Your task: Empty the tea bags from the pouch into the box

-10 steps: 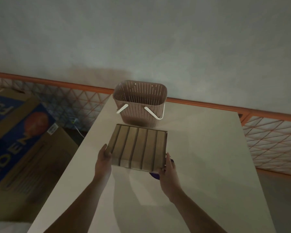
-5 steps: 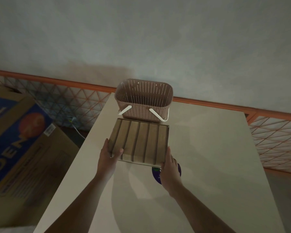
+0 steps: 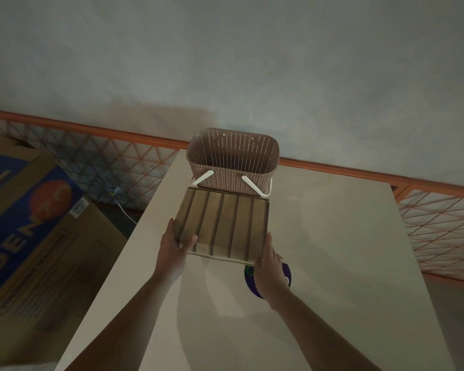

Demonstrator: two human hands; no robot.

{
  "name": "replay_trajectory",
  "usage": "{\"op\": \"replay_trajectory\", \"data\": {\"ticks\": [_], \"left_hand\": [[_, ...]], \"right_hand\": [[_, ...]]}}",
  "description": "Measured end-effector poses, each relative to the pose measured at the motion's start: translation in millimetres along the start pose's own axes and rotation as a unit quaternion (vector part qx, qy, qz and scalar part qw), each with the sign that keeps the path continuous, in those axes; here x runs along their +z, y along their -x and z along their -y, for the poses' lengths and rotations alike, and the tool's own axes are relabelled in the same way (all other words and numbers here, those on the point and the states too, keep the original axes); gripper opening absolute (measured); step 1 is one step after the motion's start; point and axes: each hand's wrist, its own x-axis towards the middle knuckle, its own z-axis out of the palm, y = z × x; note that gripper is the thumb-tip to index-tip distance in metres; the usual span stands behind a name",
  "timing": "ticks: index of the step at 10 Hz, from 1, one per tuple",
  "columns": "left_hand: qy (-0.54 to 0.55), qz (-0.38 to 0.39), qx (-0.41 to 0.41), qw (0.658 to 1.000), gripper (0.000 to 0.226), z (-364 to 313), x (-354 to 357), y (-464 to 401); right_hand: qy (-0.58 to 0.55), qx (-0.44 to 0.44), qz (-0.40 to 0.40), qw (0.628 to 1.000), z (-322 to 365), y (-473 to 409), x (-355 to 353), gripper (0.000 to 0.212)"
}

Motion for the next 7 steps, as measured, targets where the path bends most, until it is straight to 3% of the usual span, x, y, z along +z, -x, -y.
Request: {"op": "replay_trajectory", "data": {"ticks": [4, 7], "left_hand": [[-0.079, 0.008, -0.014, 0.997, 0.088, -5.1, -4.5, -0.8], [-0.181, -0.077, -0.013, 0.980, 0.087, -31.4, 2.0, 17.2]], "right_hand": [[-0.034, 0.009, 0.031, 0.999, 4.6, -0.6, -10.7, 0.073], [-0.035, -0.010, 0.032, 0.999, -3.3, 6.8, -44.6, 0.072]]}}
